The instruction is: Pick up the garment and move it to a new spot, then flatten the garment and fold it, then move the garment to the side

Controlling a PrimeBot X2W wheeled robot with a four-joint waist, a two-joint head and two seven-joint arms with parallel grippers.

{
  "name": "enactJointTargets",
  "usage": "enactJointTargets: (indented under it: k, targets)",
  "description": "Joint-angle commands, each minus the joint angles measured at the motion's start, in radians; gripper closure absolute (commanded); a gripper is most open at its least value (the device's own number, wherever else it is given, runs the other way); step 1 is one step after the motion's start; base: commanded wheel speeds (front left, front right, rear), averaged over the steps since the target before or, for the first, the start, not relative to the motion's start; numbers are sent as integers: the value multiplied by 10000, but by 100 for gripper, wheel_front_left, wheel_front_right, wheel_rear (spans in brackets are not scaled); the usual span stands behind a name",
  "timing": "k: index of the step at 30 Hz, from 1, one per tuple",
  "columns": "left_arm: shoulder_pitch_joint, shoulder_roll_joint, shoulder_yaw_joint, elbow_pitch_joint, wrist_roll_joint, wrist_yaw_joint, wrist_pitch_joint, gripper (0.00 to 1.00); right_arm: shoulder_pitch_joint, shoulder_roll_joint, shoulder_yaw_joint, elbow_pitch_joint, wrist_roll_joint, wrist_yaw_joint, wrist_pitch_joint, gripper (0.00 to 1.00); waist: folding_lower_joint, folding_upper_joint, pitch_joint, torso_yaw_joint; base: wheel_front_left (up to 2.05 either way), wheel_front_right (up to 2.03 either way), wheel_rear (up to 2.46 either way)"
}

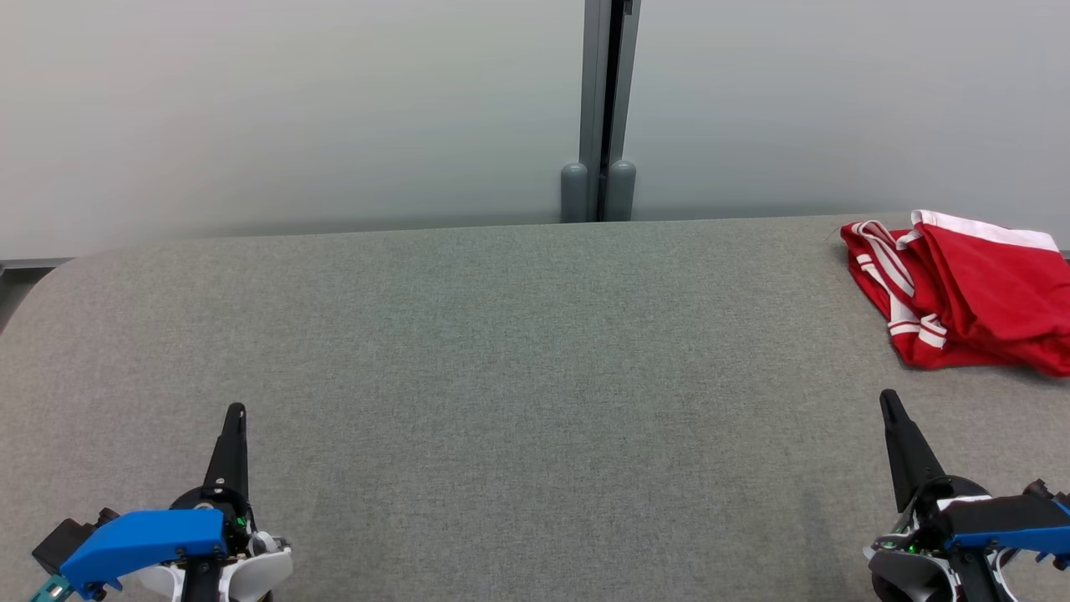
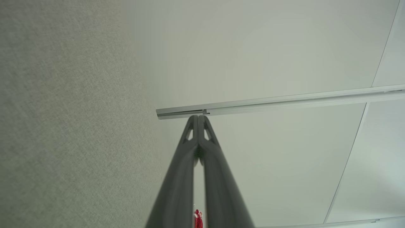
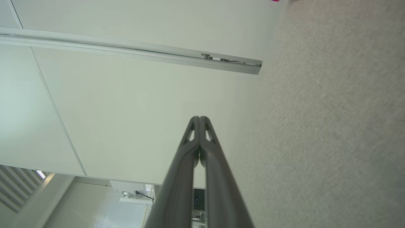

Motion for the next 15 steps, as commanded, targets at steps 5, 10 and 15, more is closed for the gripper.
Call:
enactJointTargets:
  k: [5, 10, 15]
  targets:
    - [-220, -12, 105, -96, -462, -81, 142, 100, -169, 9, -34, 11, 492, 4, 62, 100, 0, -1, 10, 7, 0, 0, 0]
    - [-268, -14, 133, -121, -796, -99, 225, 100, -197, 14, -37, 28, 836, 4, 118, 100, 0, -1, 20, 13, 0, 0, 0]
    - [-286, -17, 177, -149, -1131, -108, 308, 100, -236, 17, -38, 41, 1163, 4, 138, 100, 0, -1, 30, 19, 0, 0, 0]
